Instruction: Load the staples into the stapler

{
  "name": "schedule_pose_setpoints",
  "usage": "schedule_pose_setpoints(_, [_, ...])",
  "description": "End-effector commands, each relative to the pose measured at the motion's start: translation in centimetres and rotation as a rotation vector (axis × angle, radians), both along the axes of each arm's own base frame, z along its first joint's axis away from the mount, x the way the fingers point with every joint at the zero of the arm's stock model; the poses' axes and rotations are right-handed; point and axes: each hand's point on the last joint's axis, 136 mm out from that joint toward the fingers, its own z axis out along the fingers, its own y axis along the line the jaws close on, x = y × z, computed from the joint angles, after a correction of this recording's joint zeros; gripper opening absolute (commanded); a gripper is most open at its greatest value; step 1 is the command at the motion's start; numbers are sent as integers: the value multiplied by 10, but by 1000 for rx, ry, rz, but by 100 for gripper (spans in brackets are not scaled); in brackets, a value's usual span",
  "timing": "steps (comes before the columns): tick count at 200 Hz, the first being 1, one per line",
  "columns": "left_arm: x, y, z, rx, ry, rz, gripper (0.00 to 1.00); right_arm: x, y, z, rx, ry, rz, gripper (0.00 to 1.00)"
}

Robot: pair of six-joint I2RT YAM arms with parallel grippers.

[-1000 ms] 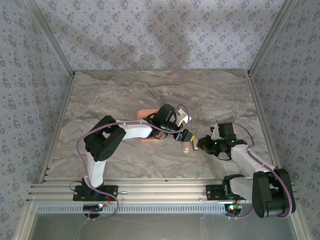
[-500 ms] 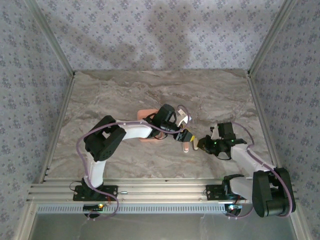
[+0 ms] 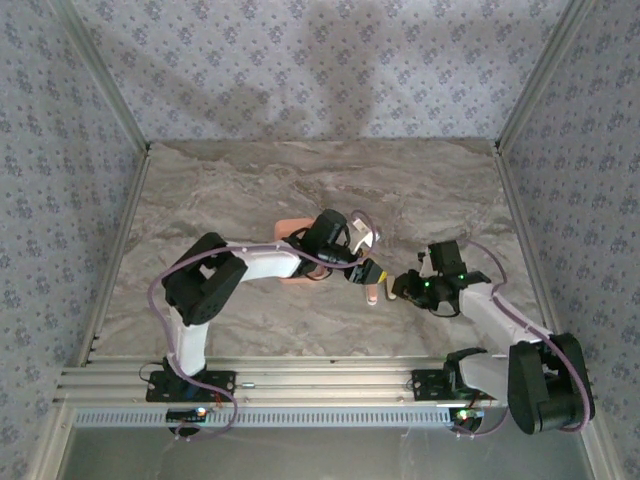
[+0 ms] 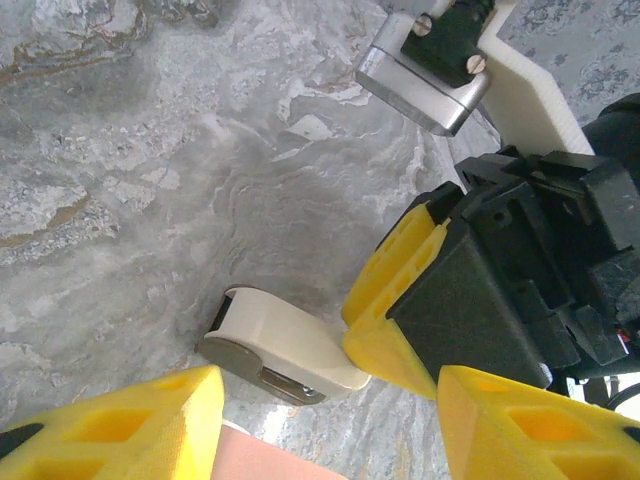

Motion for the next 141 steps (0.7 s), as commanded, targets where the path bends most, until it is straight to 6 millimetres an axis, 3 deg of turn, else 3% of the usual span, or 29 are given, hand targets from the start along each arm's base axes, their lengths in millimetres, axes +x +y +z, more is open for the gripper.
schedule_pose_setpoints(1, [7,4,27,-52,-59,29,59,-2,-2,12,-43,6,6,34])
schedule_pose_setpoints(72, [15,25,33,-53,-92,126,60,5,10,40,-188,-65,92,36])
schedule_pose_setpoints(141, [29,84,35,-17,-148,362,65,4,42,39,-355,-43,257,39])
